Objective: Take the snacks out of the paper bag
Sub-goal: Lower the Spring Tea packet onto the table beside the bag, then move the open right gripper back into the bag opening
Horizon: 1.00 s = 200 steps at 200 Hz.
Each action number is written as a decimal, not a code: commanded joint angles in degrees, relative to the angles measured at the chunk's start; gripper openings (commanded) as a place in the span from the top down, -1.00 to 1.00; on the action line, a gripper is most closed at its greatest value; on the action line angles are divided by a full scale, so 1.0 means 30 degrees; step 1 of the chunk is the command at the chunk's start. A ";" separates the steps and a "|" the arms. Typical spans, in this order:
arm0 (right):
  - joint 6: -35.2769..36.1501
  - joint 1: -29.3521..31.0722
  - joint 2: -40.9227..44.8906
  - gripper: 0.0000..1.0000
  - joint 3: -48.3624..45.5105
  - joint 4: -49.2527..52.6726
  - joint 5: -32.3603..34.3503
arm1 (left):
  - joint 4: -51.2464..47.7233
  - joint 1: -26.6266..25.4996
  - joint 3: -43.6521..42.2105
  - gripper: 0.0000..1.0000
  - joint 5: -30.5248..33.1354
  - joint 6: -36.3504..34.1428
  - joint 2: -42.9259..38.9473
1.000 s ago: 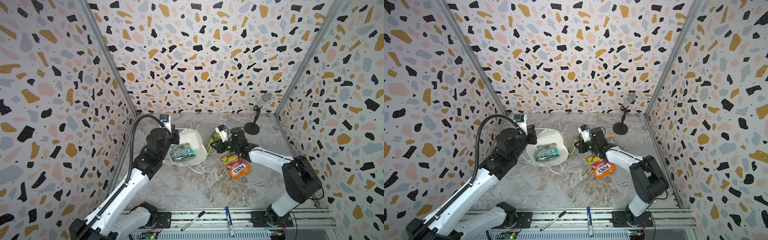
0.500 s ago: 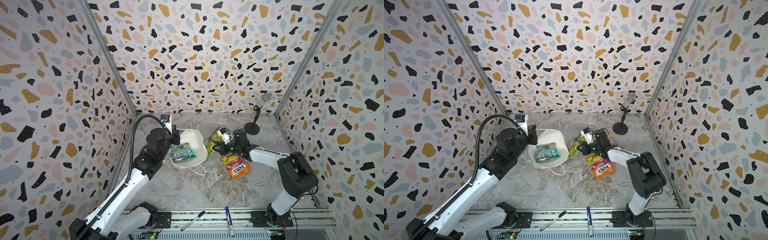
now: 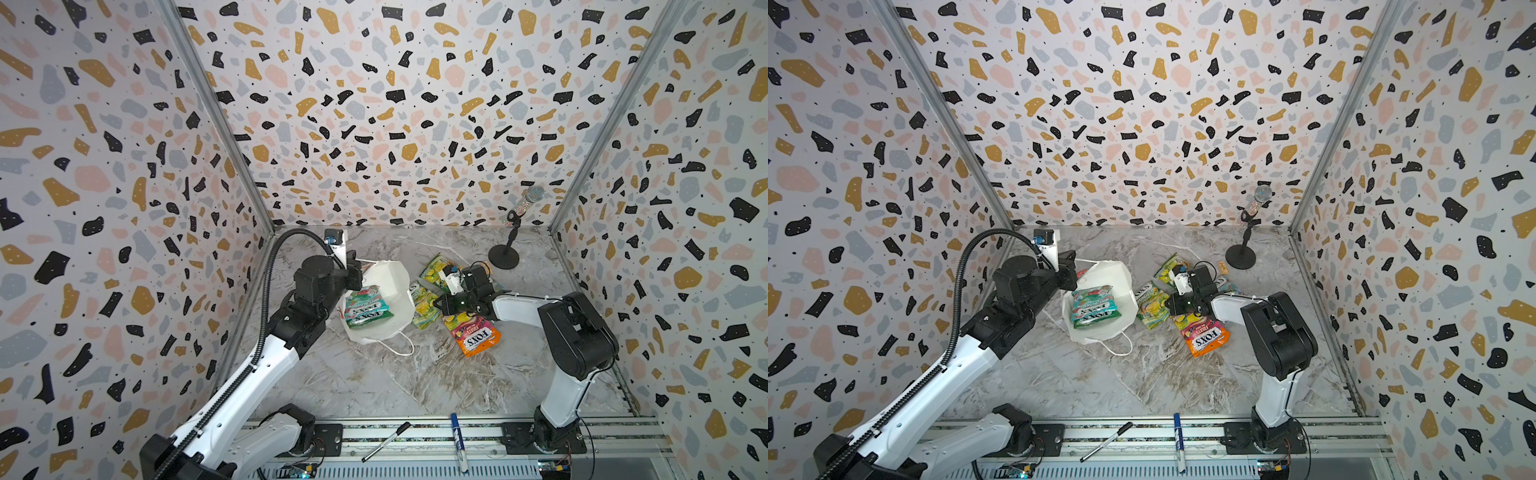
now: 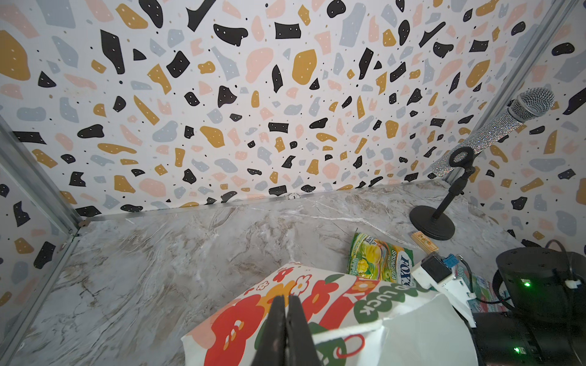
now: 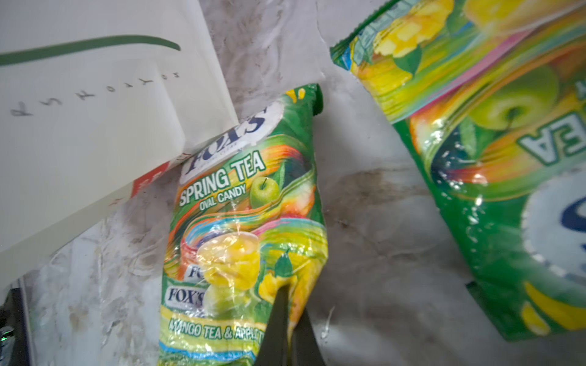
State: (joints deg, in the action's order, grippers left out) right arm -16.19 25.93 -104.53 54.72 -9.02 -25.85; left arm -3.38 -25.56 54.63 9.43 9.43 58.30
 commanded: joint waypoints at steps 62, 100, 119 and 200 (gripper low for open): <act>-0.0572 -0.0002 0.0979 0.40 0.1092 0.1145 0.3255 | 0.0875 0.0024 -0.0076 1.00 0.0194 -0.0345 -0.0185; -0.0705 0.0053 0.3185 0.07 0.0597 0.1361 0.3427 | 0.0926 0.0012 -0.0134 1.00 0.0108 -0.0363 -0.0236; -0.0707 0.0281 0.4721 0.05 0.0300 0.1222 0.2709 | 0.0929 0.0003 -0.0136 1.00 0.0108 -0.0365 -0.0201; -0.0100 0.2805 0.8612 -0.11 -0.0029 -0.0826 -0.2746 | 0.0869 0.0017 -0.0076 1.00 0.0135 -0.0343 -0.0030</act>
State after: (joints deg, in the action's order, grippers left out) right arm -17.82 32.10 -81.10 55.09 -10.37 -29.23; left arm -3.38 -25.56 54.63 9.45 9.17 58.30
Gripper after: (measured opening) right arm 0.543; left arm 0.047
